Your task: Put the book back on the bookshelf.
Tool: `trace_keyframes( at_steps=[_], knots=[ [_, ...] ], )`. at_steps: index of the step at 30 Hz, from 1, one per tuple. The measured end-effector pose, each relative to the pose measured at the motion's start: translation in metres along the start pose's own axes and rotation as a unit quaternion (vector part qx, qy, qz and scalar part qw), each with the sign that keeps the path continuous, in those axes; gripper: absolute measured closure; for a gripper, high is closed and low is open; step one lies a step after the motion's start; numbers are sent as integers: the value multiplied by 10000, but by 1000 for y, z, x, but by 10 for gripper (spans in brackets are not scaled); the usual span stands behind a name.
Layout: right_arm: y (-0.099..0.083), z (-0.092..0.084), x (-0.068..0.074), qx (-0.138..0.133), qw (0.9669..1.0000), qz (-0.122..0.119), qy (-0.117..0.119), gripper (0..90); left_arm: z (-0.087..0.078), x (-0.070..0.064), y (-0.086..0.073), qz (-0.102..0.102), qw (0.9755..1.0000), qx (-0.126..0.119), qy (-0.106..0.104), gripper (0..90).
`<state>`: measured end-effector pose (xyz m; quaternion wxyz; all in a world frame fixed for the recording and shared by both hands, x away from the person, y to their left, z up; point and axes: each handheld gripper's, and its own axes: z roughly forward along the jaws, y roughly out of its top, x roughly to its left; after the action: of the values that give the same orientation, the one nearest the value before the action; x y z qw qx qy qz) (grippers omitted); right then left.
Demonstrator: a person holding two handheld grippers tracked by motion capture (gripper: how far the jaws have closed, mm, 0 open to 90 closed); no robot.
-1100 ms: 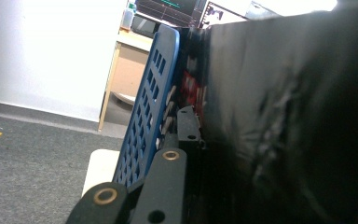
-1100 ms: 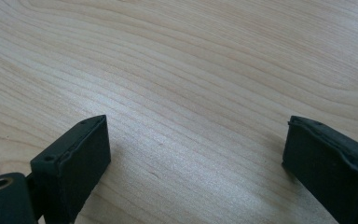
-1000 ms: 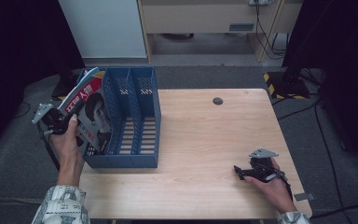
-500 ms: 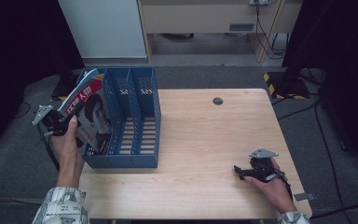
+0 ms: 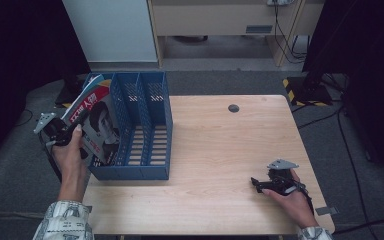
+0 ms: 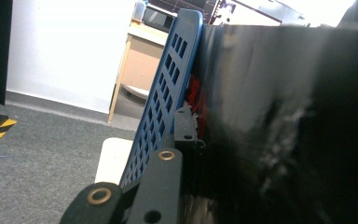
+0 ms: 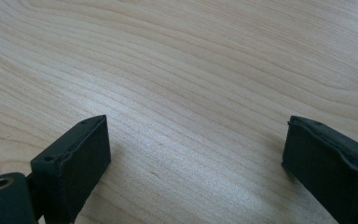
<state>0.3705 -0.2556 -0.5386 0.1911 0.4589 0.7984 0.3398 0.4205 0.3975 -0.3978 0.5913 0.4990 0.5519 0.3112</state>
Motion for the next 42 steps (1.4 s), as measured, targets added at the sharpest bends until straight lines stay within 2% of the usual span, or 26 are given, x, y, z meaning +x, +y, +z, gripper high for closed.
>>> trace_keyframes(
  at_steps=[4,9,10,13,14,17,21,22,28,29,34,35,36,37,40,42],
  knots=[
    [0,0,0,1,10000,1,0,78,0,-2,2,87,9999,64,32,819],
    [0,0,0,4,10000,12,-1,78,-2,-3,3,136,9999,66,50,757],
    [0,0,0,5,10000,12,1,78,-3,-4,6,228,9997,68,83,733],
    [0,0,0,6,10000,13,1,78,-4,-6,8,316,9995,32,65,671],
    [0,0,0,5,10000,13,2,78,-5,-8,12,420,9991,8,97,631],
    [0,0,0,-2,10000,1,1,78,-8,-10,16,568,9983,-18,125,538],
    [0,0,0,-2,10000,2,1,78,-10,-12,21,664,9977,-59,127,432],
    [0,0,0,-1,10000,3,3,78,-12,-14,25,763,9969,-90,151,412],
    [0,0,0,4,10000,9,5,78,-19,-19,34,999,9948,-136,136,353],
    [0,0,0,-3,10000,0,2,78,-21,-22,37,1124,9934,-165,131,345],
    [0,0,0,-3,10000,-1,1,78,-26,-27,45,1245,9920,-206,101,333],
    [0,0,0,-3,10000,-1,1,78,-28,-29,48,1273,9915,-225,103,331],
    [0,0,0,-1,10000,1,2,78,-31,-34,54,1385,9899,-264,155,328],
    [0,0,0,-1,10000,1,2,78,-31,-34,54,1385,9899,-264,155,325],
    [0,0,0,1,10000,4,4,78,-35,-42,60,1441,9891,-277,85,319],
    [0,0,0,4,10000,8,5,78,-36,-51,63,1565,9874,-243,27,307]
  ],
)
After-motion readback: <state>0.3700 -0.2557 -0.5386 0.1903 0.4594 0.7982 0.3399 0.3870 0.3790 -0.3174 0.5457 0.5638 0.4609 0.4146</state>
